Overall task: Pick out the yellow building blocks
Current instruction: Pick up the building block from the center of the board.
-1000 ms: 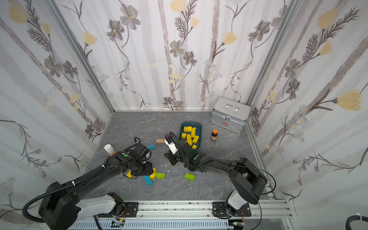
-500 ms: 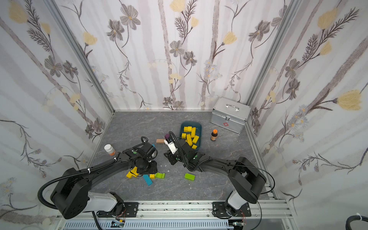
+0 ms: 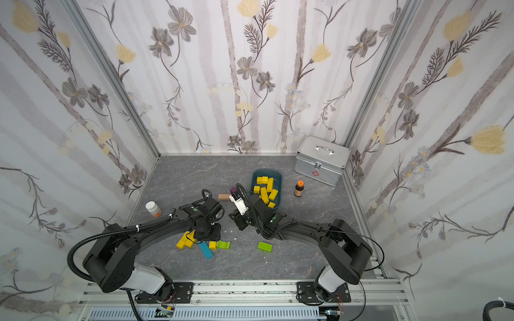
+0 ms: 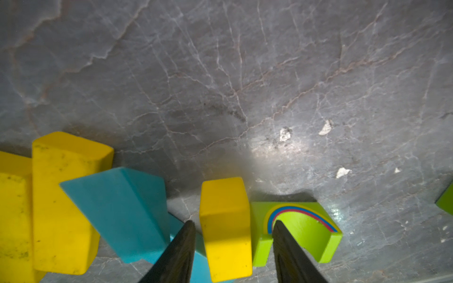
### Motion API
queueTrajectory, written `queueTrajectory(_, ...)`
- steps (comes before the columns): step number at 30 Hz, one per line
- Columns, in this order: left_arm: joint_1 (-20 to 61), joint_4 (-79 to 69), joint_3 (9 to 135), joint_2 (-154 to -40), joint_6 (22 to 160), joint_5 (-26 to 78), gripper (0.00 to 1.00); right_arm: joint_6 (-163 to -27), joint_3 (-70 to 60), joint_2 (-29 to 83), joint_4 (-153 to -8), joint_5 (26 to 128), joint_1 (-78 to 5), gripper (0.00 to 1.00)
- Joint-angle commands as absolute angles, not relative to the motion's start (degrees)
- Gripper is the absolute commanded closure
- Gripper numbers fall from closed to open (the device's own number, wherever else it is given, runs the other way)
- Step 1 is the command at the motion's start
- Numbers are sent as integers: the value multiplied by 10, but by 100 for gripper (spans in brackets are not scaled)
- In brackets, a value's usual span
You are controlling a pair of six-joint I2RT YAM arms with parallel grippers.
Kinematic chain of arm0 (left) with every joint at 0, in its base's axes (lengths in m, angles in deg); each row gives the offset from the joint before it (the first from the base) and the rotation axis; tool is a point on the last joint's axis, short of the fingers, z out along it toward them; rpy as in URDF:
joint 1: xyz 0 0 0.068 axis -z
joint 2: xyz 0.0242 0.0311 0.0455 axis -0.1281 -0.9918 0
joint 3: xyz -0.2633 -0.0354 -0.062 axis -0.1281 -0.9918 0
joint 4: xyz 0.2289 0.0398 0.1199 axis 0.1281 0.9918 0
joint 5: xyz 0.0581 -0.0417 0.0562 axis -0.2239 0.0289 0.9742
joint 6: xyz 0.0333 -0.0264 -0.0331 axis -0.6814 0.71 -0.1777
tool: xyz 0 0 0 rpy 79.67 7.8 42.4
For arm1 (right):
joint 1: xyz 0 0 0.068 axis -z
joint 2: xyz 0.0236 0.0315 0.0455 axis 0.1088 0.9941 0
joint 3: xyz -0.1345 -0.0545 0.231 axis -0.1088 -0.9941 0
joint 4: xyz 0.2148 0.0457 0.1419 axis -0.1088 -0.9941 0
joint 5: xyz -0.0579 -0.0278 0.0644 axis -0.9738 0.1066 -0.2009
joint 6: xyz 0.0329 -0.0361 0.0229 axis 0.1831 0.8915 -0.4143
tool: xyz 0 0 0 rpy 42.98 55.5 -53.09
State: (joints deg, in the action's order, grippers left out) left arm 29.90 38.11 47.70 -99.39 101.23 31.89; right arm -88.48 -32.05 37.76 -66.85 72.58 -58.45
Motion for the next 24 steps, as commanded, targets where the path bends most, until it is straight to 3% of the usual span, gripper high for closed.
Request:
queueTrajectory(1,298,375,483,-1012,1007,327,48,-879,-319,384,-644,724,-586,67)
queueTrajectory(24,298,375,498,-1033,997,343,62,-879,-316,391,-639,716,-586,66)
